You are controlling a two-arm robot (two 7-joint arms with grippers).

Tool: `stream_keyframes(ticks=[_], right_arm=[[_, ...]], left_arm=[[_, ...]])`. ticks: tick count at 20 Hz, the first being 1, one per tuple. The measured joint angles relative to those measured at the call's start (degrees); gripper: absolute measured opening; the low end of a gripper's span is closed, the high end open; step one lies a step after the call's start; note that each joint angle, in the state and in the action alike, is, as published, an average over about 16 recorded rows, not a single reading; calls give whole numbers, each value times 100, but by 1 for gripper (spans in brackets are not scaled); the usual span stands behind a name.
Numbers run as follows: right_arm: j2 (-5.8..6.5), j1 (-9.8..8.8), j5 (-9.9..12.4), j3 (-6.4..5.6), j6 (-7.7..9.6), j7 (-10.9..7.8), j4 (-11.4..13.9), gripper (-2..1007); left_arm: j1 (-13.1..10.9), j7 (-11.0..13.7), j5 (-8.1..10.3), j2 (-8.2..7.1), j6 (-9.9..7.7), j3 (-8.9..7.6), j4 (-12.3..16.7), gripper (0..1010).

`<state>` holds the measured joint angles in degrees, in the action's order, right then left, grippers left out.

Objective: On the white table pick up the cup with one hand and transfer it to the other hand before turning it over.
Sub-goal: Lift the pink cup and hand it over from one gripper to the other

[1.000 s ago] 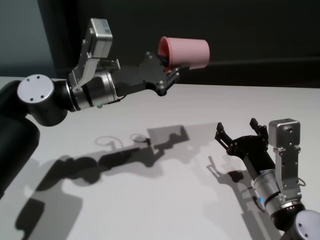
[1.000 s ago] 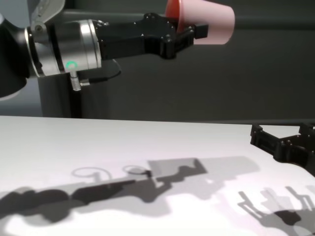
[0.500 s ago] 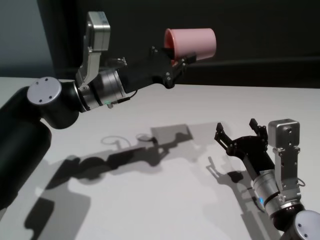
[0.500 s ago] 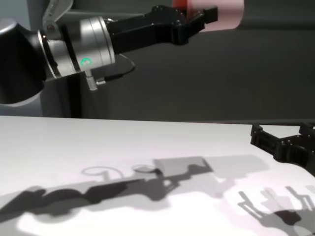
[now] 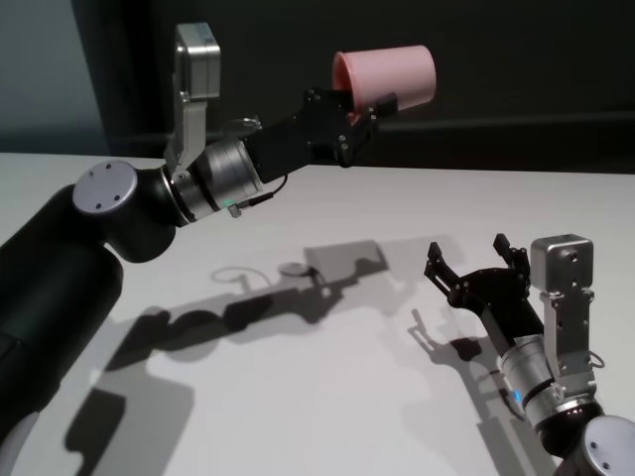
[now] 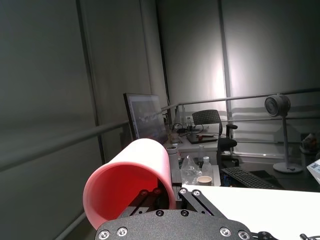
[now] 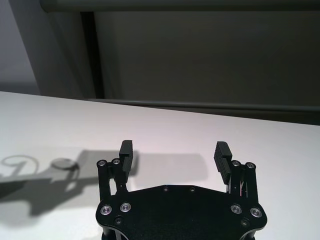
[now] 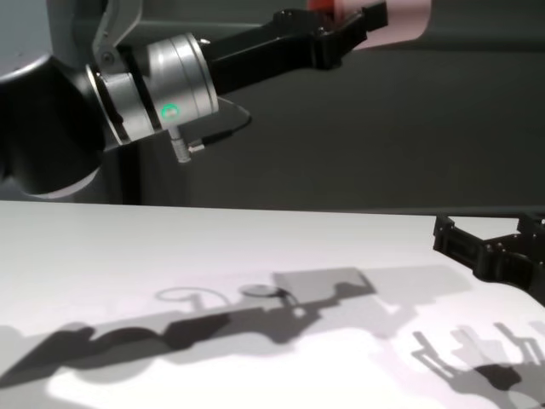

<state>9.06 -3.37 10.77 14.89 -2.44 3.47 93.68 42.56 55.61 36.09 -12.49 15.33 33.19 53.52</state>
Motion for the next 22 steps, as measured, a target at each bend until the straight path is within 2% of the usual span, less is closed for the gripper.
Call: stream_keyframes(ticks=[7, 22], right_arm=[[0, 0, 0, 0, 0, 0, 0, 1002], [-22, 37, -30, 3, -4, -56, 25, 1002]], left_arm=[[0, -18, 58, 62, -27, -24, -77, 49], [-1, -19, 31, 46, -32, -10, -54, 49]])
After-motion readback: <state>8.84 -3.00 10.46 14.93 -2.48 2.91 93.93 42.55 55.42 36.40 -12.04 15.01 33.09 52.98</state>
